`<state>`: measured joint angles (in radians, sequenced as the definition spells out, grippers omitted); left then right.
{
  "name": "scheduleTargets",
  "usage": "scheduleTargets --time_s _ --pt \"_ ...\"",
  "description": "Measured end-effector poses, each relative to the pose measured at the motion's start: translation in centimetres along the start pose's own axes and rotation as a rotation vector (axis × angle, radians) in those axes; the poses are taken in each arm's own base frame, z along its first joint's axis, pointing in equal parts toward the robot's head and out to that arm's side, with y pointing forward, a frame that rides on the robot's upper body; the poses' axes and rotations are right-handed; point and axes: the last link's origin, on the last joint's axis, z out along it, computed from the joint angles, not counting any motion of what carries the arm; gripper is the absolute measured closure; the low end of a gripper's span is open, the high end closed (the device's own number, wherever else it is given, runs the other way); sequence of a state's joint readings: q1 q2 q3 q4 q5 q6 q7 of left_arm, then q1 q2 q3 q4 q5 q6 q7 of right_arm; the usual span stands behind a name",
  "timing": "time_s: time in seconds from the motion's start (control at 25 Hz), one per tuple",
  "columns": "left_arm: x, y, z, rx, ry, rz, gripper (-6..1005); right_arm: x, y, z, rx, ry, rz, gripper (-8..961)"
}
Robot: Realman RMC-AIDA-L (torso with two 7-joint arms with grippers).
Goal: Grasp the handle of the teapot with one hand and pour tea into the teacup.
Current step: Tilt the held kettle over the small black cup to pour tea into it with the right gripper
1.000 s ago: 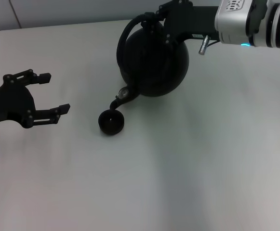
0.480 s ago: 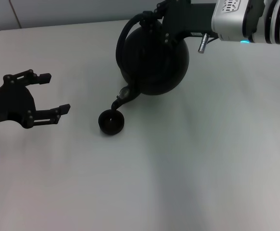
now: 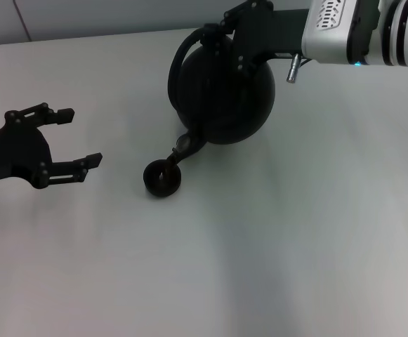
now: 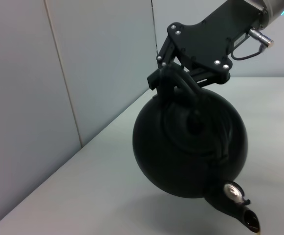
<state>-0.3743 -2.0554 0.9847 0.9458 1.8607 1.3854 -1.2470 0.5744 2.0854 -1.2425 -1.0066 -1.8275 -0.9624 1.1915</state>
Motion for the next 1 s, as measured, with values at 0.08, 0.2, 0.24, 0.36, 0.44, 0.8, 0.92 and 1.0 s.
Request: scheduleTargets --time_s 0.08,0.2,0.24,0.36,0.44,0.8,0.92,1.0 --pt "-0.03 -0.03 0.0 0.003 -0.001 -0.001 129 -0.17 -0.06 -0.02 0.001 -0.002 -0.008 840" --pt "-0.11 -0.12 0.03 0.012 -0.004 -0.003 129 -0.31 -0.14 -0.05 0.004 -0.004 -0.013 842" --pt "-0.13 -0.11 0.07 0.012 -0.004 -0.004 129 -0.39 -0.19 -0.04 0.005 -0.005 -0.015 843" --pt "-0.16 -0.13 0.1 0.013 -0.004 -0.005 129 -0.51 -0.25 0.02 0.004 -0.006 -0.02 844" --pt "-0.17 -0.14 0.11 0.014 -0.005 -0.005 129 -0.51 -0.25 0.08 0.001 -0.001 -0.028 844" --pt "-0.11 -0.18 0.16 0.014 -0.004 -0.003 129 -0.67 -0.07 0.34 -0.012 0.006 -0.046 845" --pt "-0.08 -0.2 0.18 0.014 -0.004 -0.002 129 -0.78 -0.14 0.32 -0.011 0.005 -0.052 845" --pt "-0.07 -0.21 0.18 0.014 -0.004 -0.002 129 -0.75 -0.1 0.34 -0.013 0.01 -0.058 845"
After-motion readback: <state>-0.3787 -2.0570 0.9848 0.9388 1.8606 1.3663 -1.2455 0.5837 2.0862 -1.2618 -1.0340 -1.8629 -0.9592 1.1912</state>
